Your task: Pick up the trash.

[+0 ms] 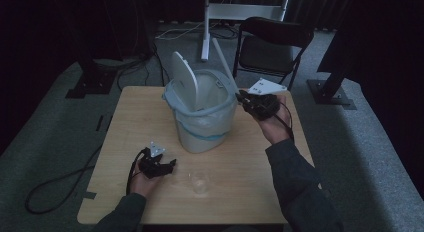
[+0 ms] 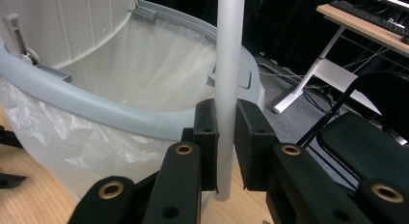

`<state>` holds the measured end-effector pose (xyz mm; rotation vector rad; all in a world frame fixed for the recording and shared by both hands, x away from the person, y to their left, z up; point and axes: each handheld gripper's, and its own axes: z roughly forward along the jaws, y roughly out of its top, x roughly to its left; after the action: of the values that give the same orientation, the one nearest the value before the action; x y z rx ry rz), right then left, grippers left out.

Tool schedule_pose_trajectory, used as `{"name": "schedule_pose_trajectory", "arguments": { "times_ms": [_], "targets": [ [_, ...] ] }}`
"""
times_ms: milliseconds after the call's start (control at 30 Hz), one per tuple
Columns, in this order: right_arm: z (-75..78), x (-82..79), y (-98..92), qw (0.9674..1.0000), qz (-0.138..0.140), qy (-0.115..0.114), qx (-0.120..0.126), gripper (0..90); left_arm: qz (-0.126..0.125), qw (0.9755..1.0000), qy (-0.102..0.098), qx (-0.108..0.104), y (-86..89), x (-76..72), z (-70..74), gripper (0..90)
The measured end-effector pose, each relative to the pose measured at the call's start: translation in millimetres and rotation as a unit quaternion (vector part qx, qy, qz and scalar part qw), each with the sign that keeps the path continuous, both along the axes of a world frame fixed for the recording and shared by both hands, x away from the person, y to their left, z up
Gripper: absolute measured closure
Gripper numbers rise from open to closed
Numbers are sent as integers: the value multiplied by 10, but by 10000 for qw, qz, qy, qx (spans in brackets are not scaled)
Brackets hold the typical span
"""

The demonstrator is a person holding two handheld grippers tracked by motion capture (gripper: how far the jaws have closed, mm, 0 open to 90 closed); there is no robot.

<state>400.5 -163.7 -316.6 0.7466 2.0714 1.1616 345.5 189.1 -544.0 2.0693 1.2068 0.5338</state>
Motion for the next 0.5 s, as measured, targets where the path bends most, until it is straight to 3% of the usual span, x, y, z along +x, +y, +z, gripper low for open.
{"name": "schedule_pose_trajectory", "arguments": {
  "times_ms": [500],
  "targets": [
    [117,92,87,9998,81,-174,53,794,-2,10000,2,2,0,0,0,306]
  ]
}}
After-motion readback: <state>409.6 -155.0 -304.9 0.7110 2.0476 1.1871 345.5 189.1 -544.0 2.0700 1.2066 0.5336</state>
